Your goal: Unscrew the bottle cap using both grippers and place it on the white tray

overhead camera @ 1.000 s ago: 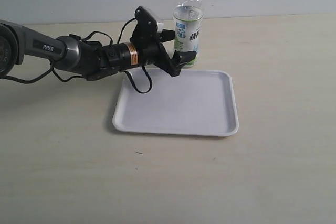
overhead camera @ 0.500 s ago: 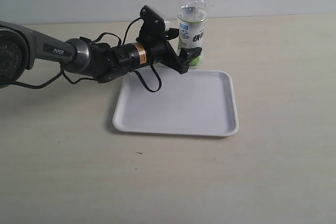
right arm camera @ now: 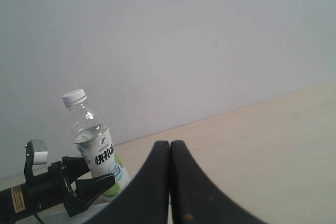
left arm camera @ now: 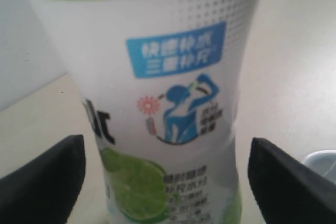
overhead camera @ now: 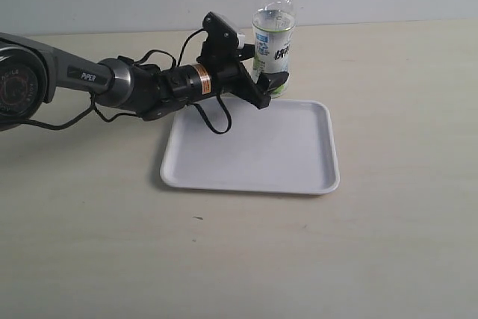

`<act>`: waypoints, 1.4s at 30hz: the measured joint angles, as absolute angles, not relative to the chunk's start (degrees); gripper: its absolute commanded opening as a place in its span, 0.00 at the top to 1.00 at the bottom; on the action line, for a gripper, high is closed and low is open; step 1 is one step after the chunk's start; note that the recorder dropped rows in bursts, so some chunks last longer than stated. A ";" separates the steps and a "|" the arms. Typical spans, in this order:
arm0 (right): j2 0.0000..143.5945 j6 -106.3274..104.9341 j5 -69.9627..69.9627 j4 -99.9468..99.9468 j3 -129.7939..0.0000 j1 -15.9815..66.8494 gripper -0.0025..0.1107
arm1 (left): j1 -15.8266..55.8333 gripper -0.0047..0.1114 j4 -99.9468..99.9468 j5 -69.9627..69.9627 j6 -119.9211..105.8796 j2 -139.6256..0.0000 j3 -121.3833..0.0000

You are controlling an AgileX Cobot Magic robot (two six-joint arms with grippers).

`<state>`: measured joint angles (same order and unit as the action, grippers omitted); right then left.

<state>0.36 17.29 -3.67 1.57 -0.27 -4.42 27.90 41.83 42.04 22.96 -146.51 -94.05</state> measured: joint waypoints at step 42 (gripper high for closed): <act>0.36 17.29 -3.67 1.57 -0.27 -4.42 0.98 | 29.76 0.26 39.14 38.58 22.96 -148.73 -98.30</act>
<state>0.36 17.29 -3.67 1.57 -0.27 -4.42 29.76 39.14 38.58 22.96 -148.73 -98.30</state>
